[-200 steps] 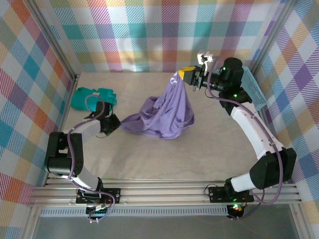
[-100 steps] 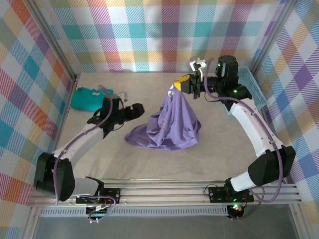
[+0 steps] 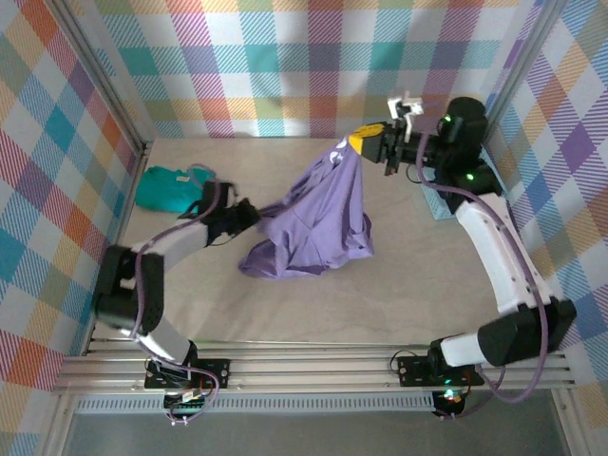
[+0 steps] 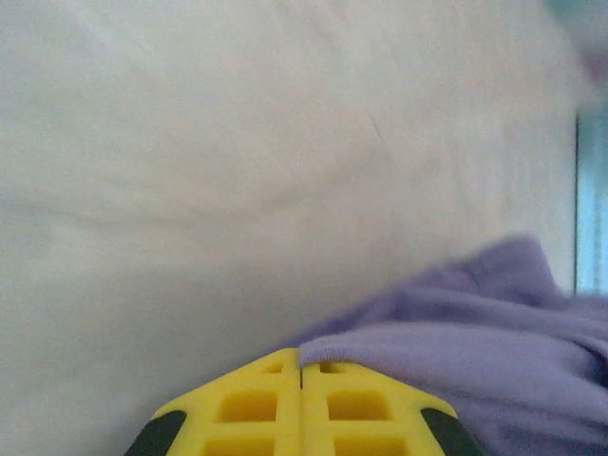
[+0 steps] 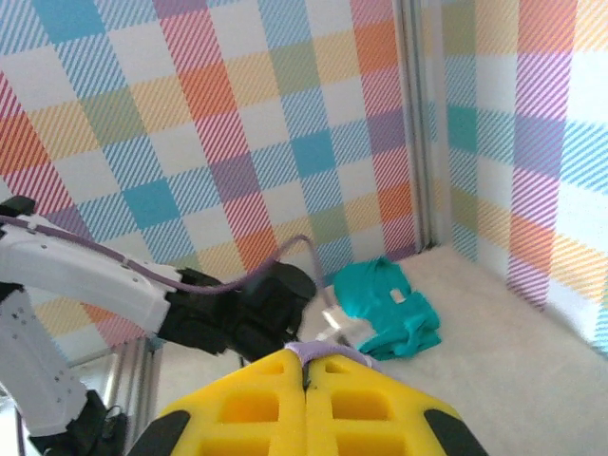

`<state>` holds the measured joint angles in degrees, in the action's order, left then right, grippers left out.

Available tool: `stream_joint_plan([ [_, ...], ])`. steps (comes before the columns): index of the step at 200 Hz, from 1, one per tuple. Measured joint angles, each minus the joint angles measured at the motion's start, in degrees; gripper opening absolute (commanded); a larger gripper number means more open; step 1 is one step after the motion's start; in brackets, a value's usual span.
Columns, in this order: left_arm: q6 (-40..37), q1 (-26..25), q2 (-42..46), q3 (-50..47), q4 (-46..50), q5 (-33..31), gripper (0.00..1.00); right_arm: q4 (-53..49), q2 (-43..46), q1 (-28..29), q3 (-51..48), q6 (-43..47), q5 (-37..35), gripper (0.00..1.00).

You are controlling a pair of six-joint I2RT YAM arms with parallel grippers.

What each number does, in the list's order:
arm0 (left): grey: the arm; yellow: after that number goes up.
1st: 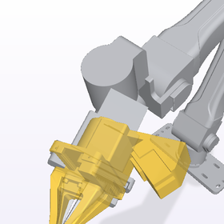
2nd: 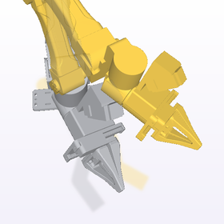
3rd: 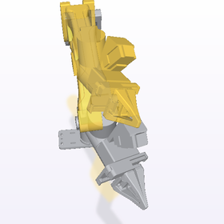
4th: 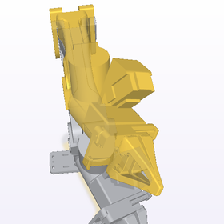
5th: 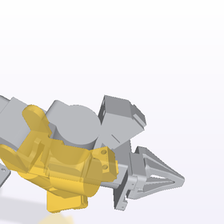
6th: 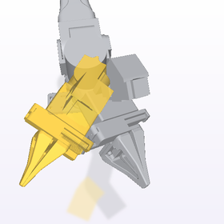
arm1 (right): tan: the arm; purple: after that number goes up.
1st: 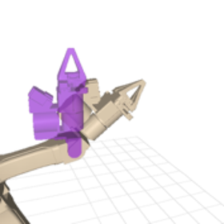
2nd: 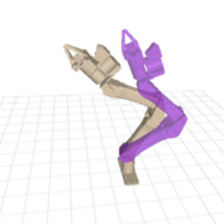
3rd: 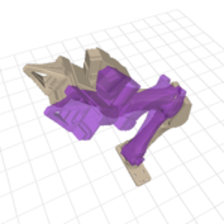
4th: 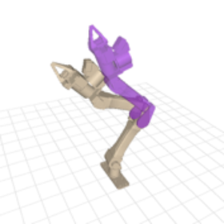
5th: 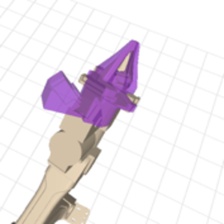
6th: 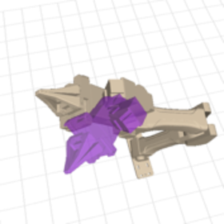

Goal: Fold the inside-out t-shirt

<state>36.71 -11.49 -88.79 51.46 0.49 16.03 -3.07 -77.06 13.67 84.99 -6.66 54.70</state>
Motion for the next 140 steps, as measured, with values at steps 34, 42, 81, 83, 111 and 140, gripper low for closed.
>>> stream_joint_plan([
  [34,3.2,-0.2,14.2,-10.8,-6.8,-4.6,0.12,2.2,10.6,0.3,-13.7,2.4,-2.6,0.0],
  [42,3.1,-0.7,15.3,-12.9,-7.6,-5.4,0.23,2.2,11.5,0.3,-17.4,3.0,-3.5,0.0],
  [81,-1.8,-5.0,15.5,-19.6,-2.8,-10.7,0.54,-0.7,9.0,1.0,-33.4,4.4,-8.3,0.0],
  [83,-2.1,-5.4,15.6,-19.7,-2.4,-11.1,0.55,-1.2,8.9,1.0,-34.1,4.5,-8.5,0.0],
  [111,-8.3,-13.5,21.1,-19.6,0.8,-14.3,0.63,-4.0,9.4,1.3,-38.2,5.1,-10.7,0.0],
  [140,-14.5,-19.8,18.9,-14.3,1.4,-14.2,0.64,-3.6,12.1,1.4,-38.4,5.2,-11.6,0.0],
])
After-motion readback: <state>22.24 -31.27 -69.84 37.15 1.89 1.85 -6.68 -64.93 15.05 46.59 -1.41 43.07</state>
